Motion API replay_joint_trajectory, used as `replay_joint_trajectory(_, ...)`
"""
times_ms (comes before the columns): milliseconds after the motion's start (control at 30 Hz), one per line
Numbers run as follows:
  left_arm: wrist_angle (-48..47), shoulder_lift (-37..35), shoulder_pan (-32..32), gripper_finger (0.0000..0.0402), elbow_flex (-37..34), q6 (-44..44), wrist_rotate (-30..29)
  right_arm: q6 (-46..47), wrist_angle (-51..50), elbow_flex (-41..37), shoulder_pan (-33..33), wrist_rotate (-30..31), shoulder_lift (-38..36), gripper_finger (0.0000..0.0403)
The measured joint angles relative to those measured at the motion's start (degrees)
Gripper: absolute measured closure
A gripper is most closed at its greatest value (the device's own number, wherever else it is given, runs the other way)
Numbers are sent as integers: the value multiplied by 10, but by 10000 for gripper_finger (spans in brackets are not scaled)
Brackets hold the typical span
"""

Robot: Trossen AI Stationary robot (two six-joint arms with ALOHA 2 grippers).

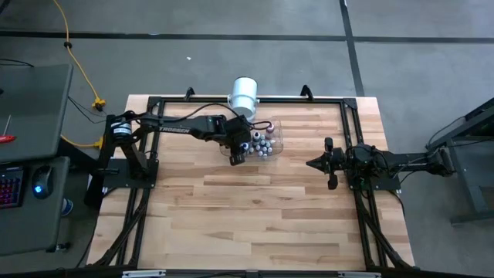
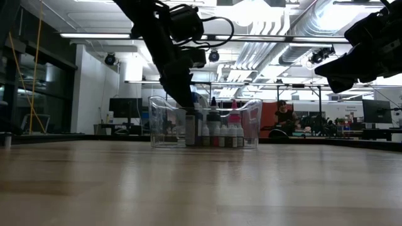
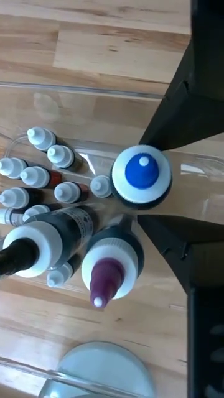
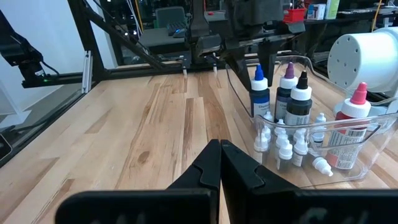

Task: Pick & Place food coloring
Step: Put the large blue food coloring bottle into the transparent bin, then return to Home Position

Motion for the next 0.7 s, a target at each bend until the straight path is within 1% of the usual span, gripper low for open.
replay_joint_trajectory(233, -7, -9, 0, 190, 0, 2, -10, 0, 0, 0, 0, 0, 0, 402)
replay_joint_trajectory(367, -11, -26, 0, 173, 0, 3, -32, 0, 0, 0, 0, 0, 0, 402)
replay_joint_trajectory(500, -18, -48, 0, 167, 0, 3, -42, 0, 0, 0, 0, 0, 0, 402)
replay_joint_trajectory(700, -40, -91, -2, 167, 0, 3, -37, 0, 0, 0, 0, 0, 0, 402)
